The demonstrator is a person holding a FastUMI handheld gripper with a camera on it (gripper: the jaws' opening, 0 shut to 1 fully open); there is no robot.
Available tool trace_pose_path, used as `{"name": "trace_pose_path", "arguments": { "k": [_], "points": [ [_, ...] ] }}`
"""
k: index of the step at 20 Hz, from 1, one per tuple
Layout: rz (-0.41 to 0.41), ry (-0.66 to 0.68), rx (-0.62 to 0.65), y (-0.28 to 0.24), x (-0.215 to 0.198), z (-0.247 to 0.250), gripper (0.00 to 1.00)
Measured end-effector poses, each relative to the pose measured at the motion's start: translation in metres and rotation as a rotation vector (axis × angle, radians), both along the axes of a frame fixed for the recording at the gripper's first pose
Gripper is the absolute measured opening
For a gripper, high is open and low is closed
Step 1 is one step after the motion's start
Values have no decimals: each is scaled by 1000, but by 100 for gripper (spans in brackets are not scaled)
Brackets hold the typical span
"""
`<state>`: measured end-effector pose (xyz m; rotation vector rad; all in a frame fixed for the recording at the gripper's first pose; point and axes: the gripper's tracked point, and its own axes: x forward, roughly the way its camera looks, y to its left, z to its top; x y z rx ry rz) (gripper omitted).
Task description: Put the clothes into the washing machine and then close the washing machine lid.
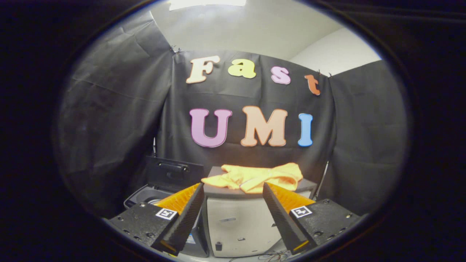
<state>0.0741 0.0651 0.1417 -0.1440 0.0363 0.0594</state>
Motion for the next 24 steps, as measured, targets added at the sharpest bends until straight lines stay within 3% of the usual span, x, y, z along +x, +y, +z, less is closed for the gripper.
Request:
{"name": "trace_pose_path", "arguments": {
  "k": [3, 10, 13, 18, 24],
  "points": [
    [-17, -17, 6, -10, 39, 34, 97],
    [-64, 131, 79, -37, 149, 31, 98],
    [-85, 231, 102, -50, 190, 2, 98],
    [-167, 375, 26, -86, 243, -62, 98],
    [-253, 540, -11, -108, 267, -129, 99]
  ]
}}
